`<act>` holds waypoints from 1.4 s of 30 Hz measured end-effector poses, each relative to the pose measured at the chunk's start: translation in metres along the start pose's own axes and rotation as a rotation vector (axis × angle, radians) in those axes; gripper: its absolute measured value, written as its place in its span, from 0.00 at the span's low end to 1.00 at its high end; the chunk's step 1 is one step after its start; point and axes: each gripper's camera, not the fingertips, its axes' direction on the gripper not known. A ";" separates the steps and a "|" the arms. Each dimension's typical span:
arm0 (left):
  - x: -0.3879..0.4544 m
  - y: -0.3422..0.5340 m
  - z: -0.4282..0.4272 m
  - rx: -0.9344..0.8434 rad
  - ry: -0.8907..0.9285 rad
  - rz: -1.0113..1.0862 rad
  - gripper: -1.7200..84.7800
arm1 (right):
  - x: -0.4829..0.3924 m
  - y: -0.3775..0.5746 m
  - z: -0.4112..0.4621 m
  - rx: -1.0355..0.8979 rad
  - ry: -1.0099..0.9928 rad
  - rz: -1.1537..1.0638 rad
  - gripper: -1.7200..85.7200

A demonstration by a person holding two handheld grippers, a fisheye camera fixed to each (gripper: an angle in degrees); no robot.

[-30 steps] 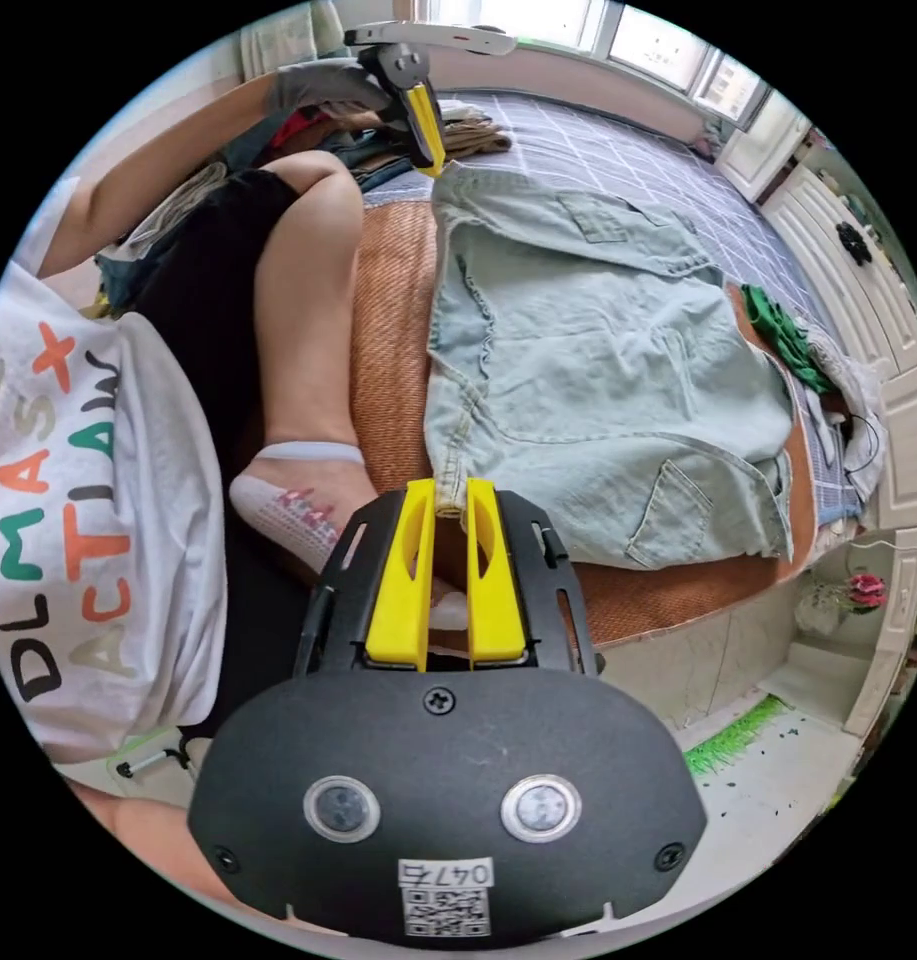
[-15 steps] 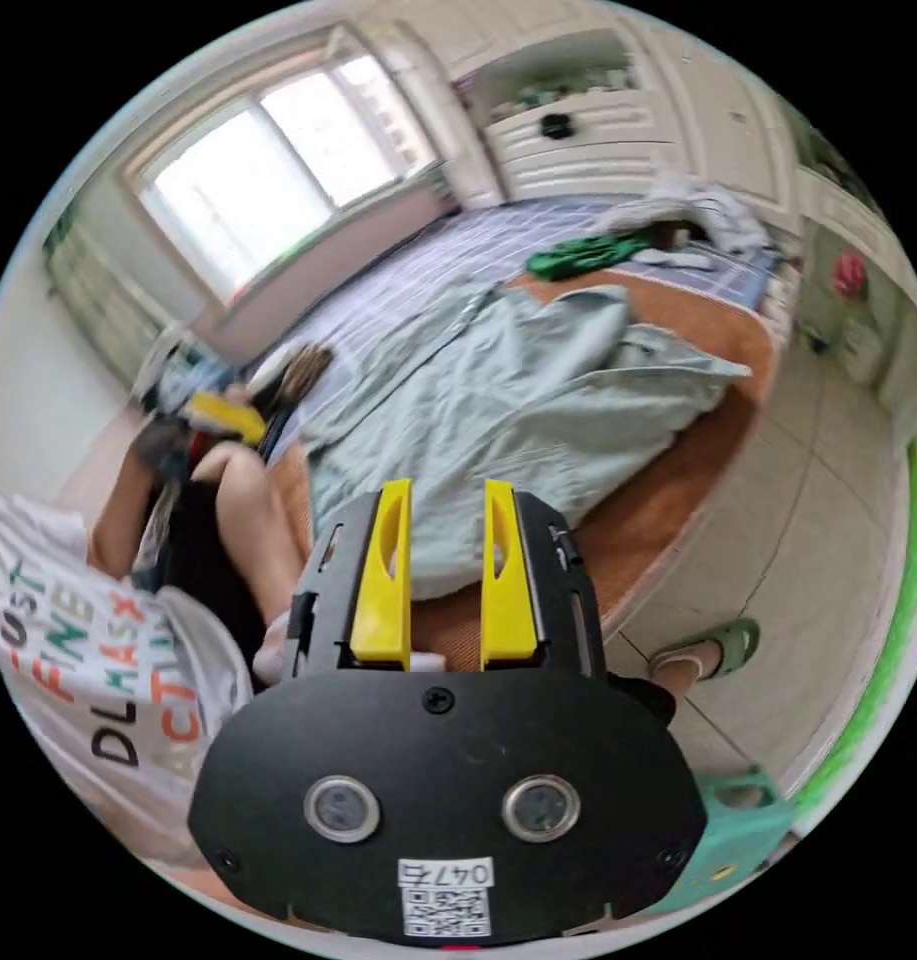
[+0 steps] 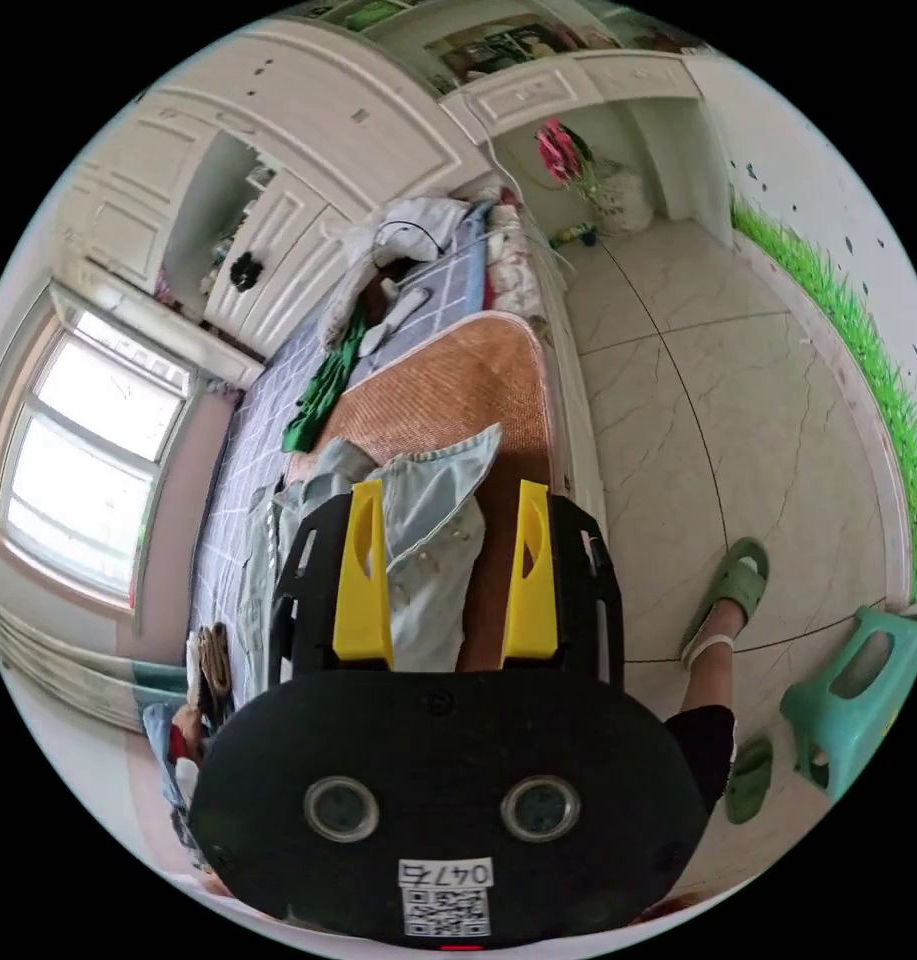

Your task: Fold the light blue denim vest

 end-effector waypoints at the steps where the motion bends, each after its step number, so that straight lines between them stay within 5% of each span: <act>1: 0.005 0.000 -0.003 0.004 -0.007 0.032 0.10 | 0.006 0.004 0.011 -0.020 -0.007 0.015 0.17; 3: 0.010 0.000 -0.002 -0.018 0.069 0.070 0.02 | 0.025 0.025 0.046 -0.105 -0.044 0.050 0.08; 7: 0.031 0.014 -0.008 -0.030 0.130 0.160 0.01 | 0.032 0.063 0.040 -0.073 -0.083 -0.009 0.01; 14: 0.061 0.025 -0.069 0.244 0.051 0.207 0.02 | 0.070 0.168 -0.165 0.377 -0.161 -0.083 0.01; 21: 0.055 -0.044 -0.009 0.107 -0.048 0.188 0.22 | 0.052 0.264 -0.213 0.407 -0.111 -0.086 0.01; 29: 0.003 -0.028 -0.045 0.243 0.150 0.142 0.17 | -0.022 0.299 -0.208 0.401 -0.098 -0.191 0.01; 34: -0.044 -0.057 0.002 0.124 0.402 0.126 0.13 | -0.045 0.307 -0.204 0.371 -0.101 -0.205 0.01; 42: -0.031 -0.041 0.020 0.068 0.308 0.174 0.03 | -0.078 0.311 -0.207 0.368 -0.096 -0.211 0.01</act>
